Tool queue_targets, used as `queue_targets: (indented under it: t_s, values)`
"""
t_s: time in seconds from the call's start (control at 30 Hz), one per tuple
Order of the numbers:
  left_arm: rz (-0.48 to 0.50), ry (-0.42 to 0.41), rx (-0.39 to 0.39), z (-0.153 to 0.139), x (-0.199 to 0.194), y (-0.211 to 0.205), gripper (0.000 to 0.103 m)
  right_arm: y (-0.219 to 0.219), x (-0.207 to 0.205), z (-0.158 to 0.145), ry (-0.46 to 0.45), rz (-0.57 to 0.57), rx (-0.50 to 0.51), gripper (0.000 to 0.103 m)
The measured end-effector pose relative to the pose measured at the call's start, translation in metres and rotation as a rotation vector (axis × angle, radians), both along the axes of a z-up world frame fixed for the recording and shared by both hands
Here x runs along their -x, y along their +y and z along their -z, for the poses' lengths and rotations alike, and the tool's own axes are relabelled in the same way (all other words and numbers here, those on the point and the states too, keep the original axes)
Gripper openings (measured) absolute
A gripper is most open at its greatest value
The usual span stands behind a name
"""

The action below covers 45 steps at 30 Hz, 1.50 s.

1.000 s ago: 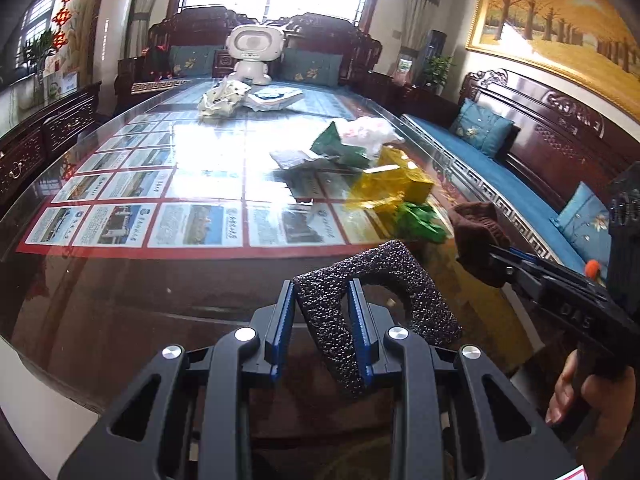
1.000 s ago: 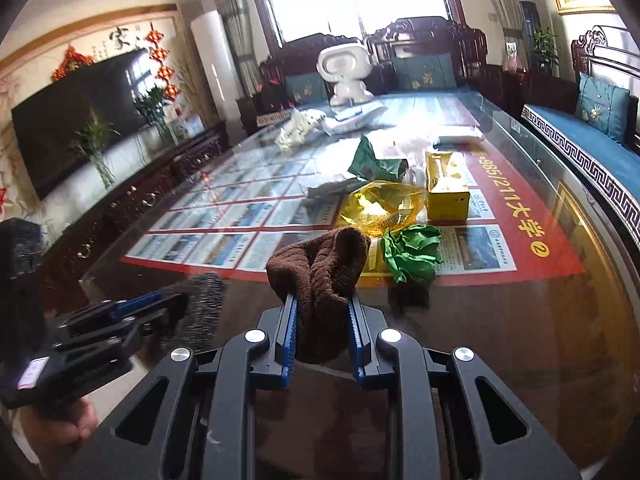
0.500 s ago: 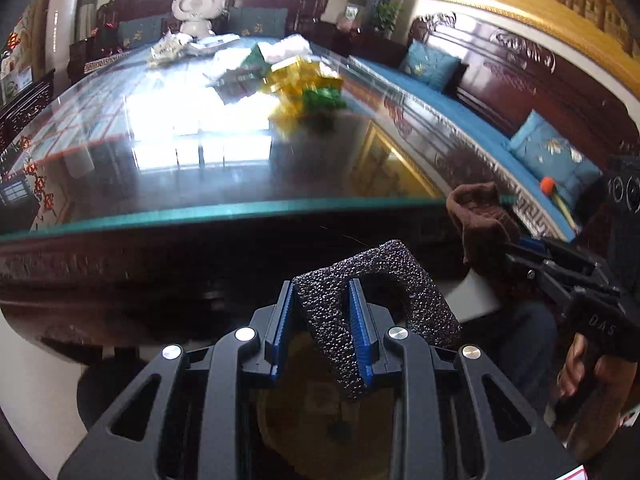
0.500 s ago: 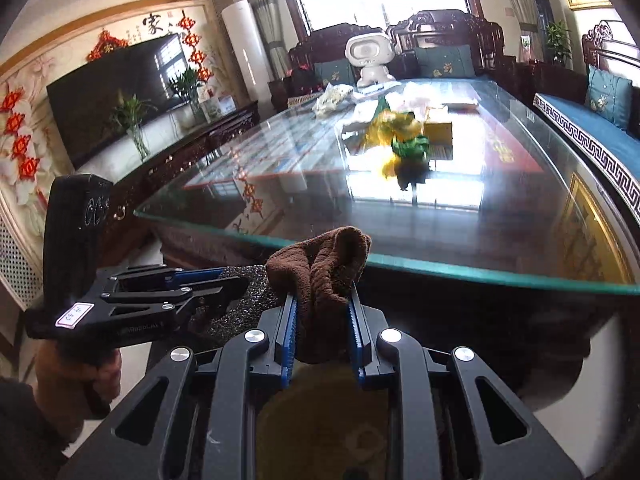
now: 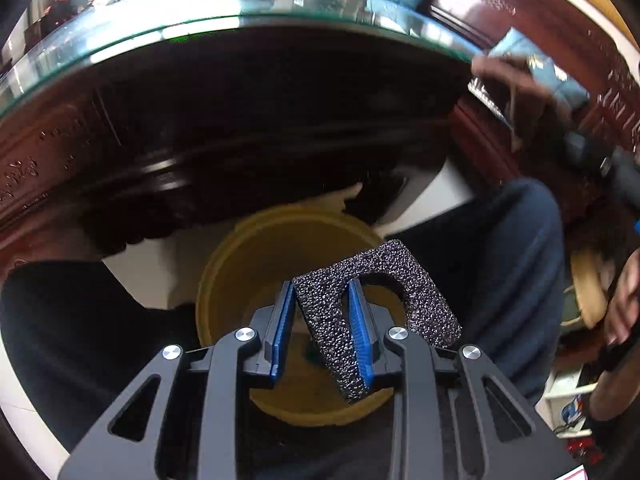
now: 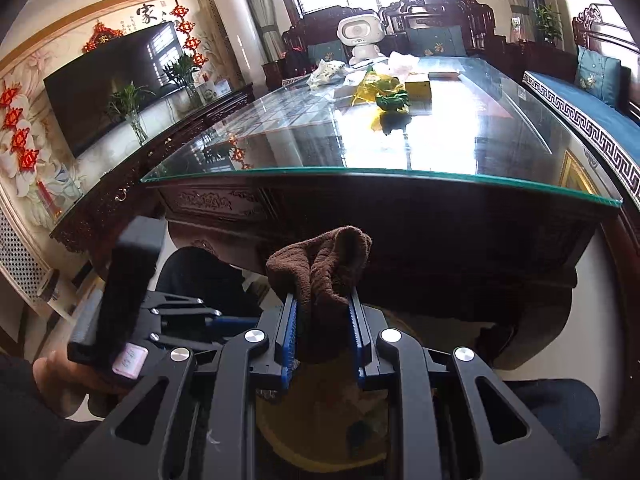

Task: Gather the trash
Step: 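Open the left tool to drop the sponge while the right tool drops the hat, then raise both open tools back over the table toward the remaining bags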

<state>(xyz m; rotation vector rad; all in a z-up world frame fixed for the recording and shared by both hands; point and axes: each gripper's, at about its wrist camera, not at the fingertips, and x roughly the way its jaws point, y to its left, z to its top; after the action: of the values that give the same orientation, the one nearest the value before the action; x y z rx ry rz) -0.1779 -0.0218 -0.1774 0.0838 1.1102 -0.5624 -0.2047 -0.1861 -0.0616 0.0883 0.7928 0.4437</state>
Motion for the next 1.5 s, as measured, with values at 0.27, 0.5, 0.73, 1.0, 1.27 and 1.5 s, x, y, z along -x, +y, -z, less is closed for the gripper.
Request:
queue_targets:
  t_s: [0.27, 0.5, 0.73, 1.0, 1.27, 1.5]
  values:
    - [0.053, 0.095, -0.032, 0.036, 0.01, -0.006, 0.029, 0.004, 0.01, 0.014, 0.038, -0.013, 0.029, 0.022]
    - [0.082, 0.153, -0.077, 0.056, 0.009, -0.009, 0.055, 0.006, 0.007, 0.034, 0.113, -0.044, 0.011, 0.023]
    - [0.069, 0.147, -0.105, 0.06, 0.001, -0.004, 0.065, 0.008, 0.0, 0.055, 0.182, -0.065, 0.004, 0.023]
    - [-0.043, 0.065, -0.183, 0.053, -0.019, 0.016, 0.067, 0.015, -0.004, 0.068, 0.24, -0.094, 0.01, 0.026]
    - [-0.111, 0.004, -0.198, 0.035, -0.033, 0.038, 0.07, 0.029, -0.005, 0.076, 0.242, -0.139, 0.096, 0.048]
    - [-0.116, -0.006, -0.178, 0.032, -0.036, 0.039, 0.07, 0.021, -0.005, 0.073, 0.233, -0.105, 0.093, 0.052]
